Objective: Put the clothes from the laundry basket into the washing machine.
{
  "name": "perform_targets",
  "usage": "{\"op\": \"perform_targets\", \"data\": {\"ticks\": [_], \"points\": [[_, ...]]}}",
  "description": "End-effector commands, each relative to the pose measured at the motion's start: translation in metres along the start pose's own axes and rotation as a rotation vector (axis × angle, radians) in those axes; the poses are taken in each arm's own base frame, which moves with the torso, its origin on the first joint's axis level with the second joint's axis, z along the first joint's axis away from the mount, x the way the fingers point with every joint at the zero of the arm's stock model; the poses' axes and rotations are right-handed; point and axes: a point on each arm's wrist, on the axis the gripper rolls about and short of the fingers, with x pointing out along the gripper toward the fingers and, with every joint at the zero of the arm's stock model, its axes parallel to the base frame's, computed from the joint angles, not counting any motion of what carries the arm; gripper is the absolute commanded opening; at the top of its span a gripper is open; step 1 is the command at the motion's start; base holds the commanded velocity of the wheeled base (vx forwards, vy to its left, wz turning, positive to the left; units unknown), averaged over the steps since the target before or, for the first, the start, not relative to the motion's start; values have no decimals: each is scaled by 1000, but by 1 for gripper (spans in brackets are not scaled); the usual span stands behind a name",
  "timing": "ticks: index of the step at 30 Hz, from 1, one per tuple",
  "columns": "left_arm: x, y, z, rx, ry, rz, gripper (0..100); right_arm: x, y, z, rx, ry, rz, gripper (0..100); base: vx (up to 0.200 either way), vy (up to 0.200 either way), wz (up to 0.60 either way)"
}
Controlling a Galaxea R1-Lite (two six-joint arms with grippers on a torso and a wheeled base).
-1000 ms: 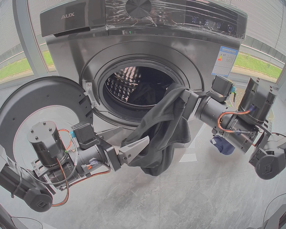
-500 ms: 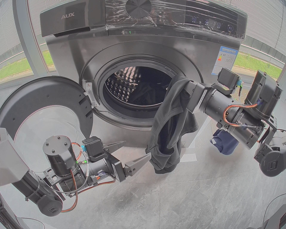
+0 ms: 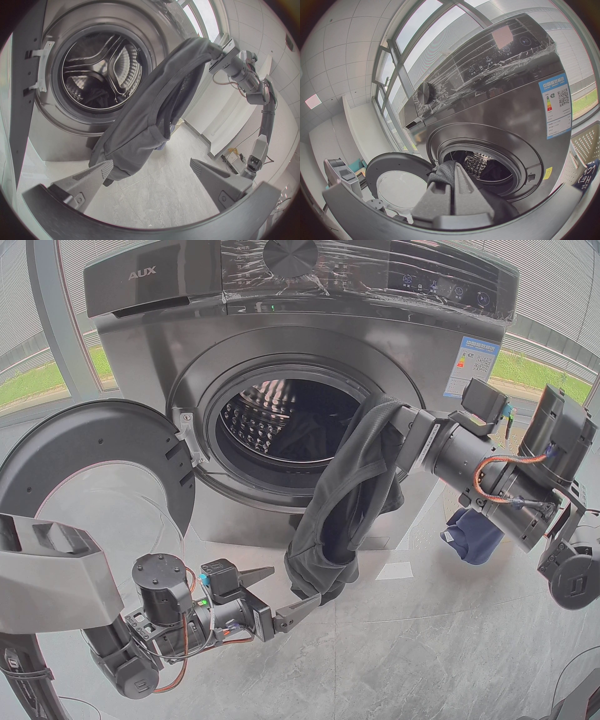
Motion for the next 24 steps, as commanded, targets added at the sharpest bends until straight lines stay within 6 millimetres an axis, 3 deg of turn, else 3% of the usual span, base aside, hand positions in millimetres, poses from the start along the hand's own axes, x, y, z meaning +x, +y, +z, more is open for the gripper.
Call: {"op": "perform_targets", "data": {"ticks": [1,24], "points": [[12,8,-15,-12,40,13,100,0,2,0,2,-1,7,0,0,0,0],[74,49,-31,66,-29,41,100,-1,6,-1,5,4,20,0,0,0,0]]}}
